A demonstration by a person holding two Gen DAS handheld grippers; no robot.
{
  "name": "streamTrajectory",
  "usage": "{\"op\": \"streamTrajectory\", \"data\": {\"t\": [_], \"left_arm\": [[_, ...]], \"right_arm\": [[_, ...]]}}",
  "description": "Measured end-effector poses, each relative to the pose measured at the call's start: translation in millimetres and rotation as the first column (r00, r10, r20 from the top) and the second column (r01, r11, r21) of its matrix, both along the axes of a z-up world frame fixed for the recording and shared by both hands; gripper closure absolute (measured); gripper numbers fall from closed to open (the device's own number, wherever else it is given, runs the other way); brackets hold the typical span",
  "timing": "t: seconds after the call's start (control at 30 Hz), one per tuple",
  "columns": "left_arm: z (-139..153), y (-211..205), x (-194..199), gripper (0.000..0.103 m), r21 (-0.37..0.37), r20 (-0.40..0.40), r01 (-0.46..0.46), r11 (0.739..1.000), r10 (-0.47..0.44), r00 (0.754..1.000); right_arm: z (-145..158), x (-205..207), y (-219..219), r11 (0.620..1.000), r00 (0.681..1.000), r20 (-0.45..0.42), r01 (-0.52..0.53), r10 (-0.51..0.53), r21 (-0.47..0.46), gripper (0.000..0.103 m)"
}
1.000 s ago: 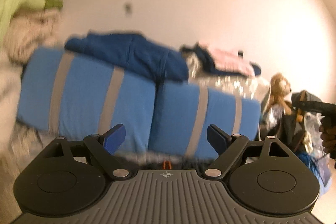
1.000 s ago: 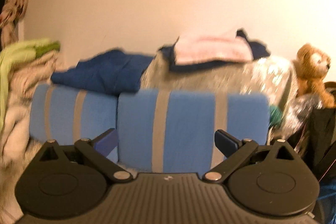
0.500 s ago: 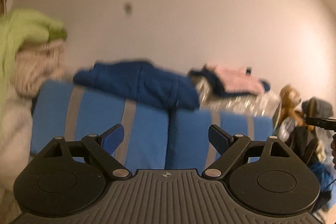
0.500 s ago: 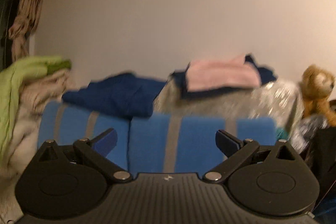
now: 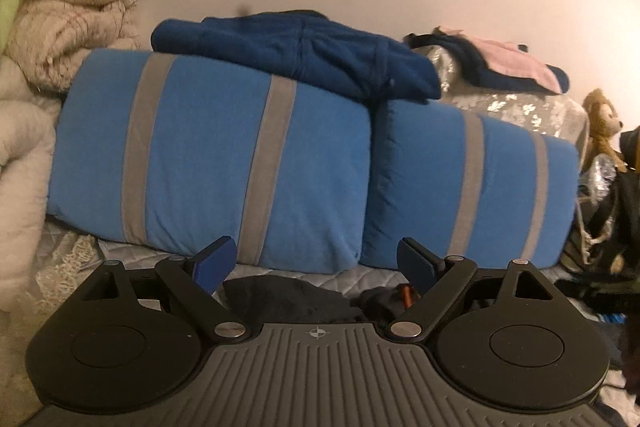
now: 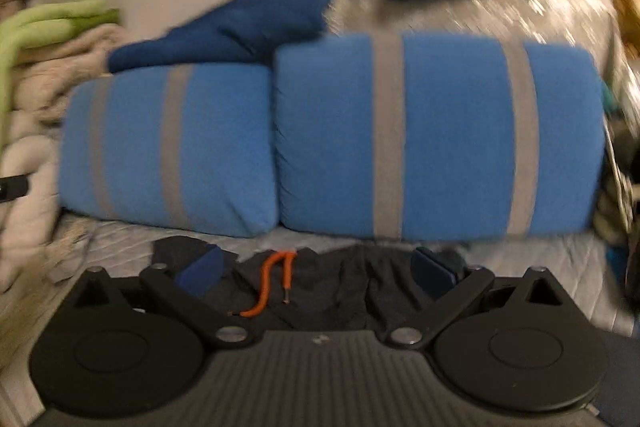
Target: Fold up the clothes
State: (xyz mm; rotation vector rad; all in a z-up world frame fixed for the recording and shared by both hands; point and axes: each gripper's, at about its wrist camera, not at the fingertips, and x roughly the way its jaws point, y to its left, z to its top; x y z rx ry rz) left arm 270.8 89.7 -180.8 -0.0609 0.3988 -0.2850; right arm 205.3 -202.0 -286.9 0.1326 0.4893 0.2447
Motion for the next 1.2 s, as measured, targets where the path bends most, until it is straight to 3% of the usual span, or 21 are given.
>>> {"op": "streamTrajectory", "data": {"t": [0.17,0.3,0.47,0.7,0.9,1.1,1.17,1.2], "left_arm": [[-36.5,-22.3,26.9,0.015,0.122,-0.043,-0.043,0.992,0.048,0.998],[-63.5,-36.9,39.1,0.015,0.203,-0.069,0.002,0.979,0.012,0.998],[-96.2,-56.2,55.3,0.015,0.271,-0.109,0.073,0.96,-0.045,0.993],[-123.2,-94.3,74.1,0.015,0.417,-0.107,0.144,0.898,-0.109,0.988],[-146.1,-124.8,96.2,0.017,0.525,-0.145,0.192,0.829,-0.135,0.98],[-167.5,-140.7,111.7,0.043,0.655,-0.144,0.166,0.737,-0.094,0.985],[-170.2,-142.5,114.1,0.058,0.673,-0.124,0.149,0.725,-0.088,0.988],[-168.8,-142.4,114.2,0.075,0.665,-0.121,0.146,0.732,-0.087,0.989]], "right_arm": [[-46.9,6.4,10.7,0.988,0.991,-0.054,0.127,-0.123,0.09,0.0],[-71.8,3.3,12.2,0.986,0.991,-0.029,0.133,-0.13,0.097,0.0],[-87.5,12.2,10.6,0.984,0.985,-0.127,0.131,-0.116,0.118,0.0],[-94.7,17.1,21.5,0.992,0.985,-0.144,0.106,-0.095,0.072,0.0],[-97.6,20.1,19.7,0.99,0.979,-0.174,0.117,-0.102,0.081,0.0],[-102.1,23.3,20.0,0.989,0.974,-0.204,0.123,-0.103,0.085,0.0],[-103.0,24.1,21.9,0.99,0.973,-0.206,0.119,-0.101,0.077,0.0],[-103.5,24.5,22.5,0.99,0.973,-0.207,0.117,-0.1,0.074,0.0]]}}
